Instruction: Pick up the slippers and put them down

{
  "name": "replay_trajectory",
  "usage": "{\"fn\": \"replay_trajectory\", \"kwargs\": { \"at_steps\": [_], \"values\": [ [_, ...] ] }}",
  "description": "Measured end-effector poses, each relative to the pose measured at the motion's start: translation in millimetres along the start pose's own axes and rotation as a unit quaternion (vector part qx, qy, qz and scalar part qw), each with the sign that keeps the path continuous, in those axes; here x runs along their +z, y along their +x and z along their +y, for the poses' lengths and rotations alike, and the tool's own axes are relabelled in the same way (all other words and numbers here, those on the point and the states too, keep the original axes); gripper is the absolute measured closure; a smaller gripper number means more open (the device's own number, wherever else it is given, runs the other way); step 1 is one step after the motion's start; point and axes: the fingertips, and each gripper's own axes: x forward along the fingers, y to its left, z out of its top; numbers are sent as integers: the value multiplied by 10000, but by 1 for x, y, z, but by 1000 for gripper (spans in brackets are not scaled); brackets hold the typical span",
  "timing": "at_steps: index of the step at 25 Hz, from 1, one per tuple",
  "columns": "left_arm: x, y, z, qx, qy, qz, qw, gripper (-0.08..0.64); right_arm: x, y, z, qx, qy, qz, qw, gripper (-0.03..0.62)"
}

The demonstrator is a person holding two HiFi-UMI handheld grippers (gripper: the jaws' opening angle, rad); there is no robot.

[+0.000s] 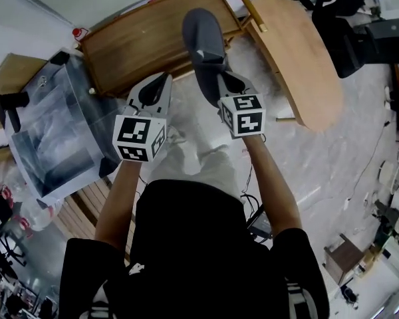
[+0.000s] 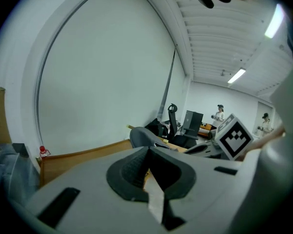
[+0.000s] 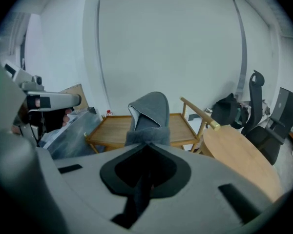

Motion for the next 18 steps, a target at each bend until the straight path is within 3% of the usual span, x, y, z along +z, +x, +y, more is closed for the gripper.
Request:
{"fn": "replay_trajectory", "kwargs": {
  "at_steps": [7, 18],
  "values": [
    [-9, 41, -77, -573, 209, 241, 9978, 555, -33, -55, -67, -418, 371, -54, 9984, 588],
    [-24, 93, -176, -959, 306, 425, 9940, 555, -92, -119, -148, -697, 785, 20, 9945, 588]
  ]
}}
